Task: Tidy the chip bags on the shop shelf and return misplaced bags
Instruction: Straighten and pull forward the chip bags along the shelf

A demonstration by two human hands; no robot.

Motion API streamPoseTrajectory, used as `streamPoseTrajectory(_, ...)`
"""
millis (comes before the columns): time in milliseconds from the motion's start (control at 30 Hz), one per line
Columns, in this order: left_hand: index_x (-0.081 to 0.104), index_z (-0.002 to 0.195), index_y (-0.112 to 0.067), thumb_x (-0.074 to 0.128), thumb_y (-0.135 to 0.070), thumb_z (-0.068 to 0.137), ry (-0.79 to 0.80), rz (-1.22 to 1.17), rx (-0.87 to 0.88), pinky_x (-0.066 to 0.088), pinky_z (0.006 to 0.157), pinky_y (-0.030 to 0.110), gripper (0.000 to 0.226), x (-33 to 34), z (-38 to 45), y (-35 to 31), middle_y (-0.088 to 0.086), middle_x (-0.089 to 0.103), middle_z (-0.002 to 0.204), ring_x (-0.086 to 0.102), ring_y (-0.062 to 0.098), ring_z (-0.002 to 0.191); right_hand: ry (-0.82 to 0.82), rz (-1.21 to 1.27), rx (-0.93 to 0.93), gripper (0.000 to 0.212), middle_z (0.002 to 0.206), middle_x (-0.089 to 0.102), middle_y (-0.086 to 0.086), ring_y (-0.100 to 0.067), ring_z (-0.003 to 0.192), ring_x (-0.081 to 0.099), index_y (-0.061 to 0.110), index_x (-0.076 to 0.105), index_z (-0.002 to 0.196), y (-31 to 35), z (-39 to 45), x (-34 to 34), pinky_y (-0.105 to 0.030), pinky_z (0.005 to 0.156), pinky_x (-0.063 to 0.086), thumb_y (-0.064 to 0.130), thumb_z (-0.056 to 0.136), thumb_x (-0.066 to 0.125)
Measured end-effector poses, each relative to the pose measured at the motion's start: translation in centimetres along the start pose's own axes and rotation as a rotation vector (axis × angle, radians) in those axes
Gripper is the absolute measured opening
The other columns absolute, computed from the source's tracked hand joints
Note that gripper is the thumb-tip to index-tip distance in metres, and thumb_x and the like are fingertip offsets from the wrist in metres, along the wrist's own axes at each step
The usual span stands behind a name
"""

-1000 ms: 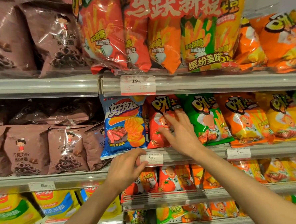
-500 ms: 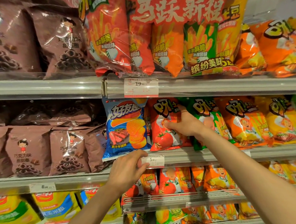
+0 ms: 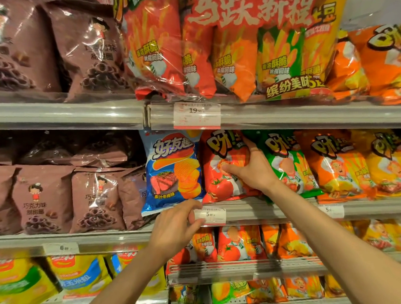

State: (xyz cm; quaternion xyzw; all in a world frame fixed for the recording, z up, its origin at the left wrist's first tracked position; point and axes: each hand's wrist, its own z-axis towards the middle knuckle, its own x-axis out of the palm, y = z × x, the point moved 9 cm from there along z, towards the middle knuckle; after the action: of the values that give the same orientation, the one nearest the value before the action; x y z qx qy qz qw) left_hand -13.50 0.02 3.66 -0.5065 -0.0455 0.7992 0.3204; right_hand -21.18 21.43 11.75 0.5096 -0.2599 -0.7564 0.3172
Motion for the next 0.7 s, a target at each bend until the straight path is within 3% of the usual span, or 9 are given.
streamPoseTrajectory(167,0.057,0.121,-0.033,0.063,-0.046,0.091,0.001,0.015,-0.01,0.033,0.059,0.027,0.033,-0.1,-0.2,0.1,-0.021,0.047,0.069,0.046,0.001,0.065,0.018,-0.054,-0.011,0.109,0.15,0.038,-0.016,-0.03,0.141,0.037,0.023,0.025,0.157,0.0,0.1,0.1,-0.039,0.113,0.036,0.053,0.071,0.085)
streamPoseTrajectory(467,0.057,0.12,-0.035,0.063,-0.047,0.091,0.018,0.025,-0.033,0.028,0.053,0.016,0.031,0.2,-0.1,0.3,-0.02,0.049,0.07,0.046,-0.007,0.062,-0.043,-0.082,-0.022,0.104,0.147,0.037,-0.019,-0.033,0.138,0.038,0.009,0.024,0.155,-0.1,-1.0,0.6,-0.039,0.112,0.037,0.055,0.079,0.077)
streamPoseTrajectory(567,0.057,0.121,-0.033,0.062,-0.046,0.092,0.02,0.017,-0.029,0.028,0.053,0.017,0.032,0.3,-0.2,0.3,-0.019,0.05,0.073,0.046,-0.007,0.062,-0.079,-0.105,-0.055,0.097,0.145,0.039,-0.018,-0.032,0.136,0.041,0.009,0.021,0.155,0.0,-1.8,0.5,-0.04,0.111,0.038,0.055,0.085,0.07)
streamPoseTrajectory(700,0.056,0.125,-0.034,0.06,-0.046,0.094,0.018,-0.026,-0.043,0.03,0.055,0.016,0.034,0.4,-0.9,0.3,-0.019,0.052,0.081,0.047,-0.005,0.066,-0.106,-0.085,-0.121,0.091,0.156,0.031,-0.011,-0.024,0.144,0.031,0.015,0.012,0.159,0.4,-4.3,0.6,-0.033,0.115,0.029,0.056,0.093,0.06)
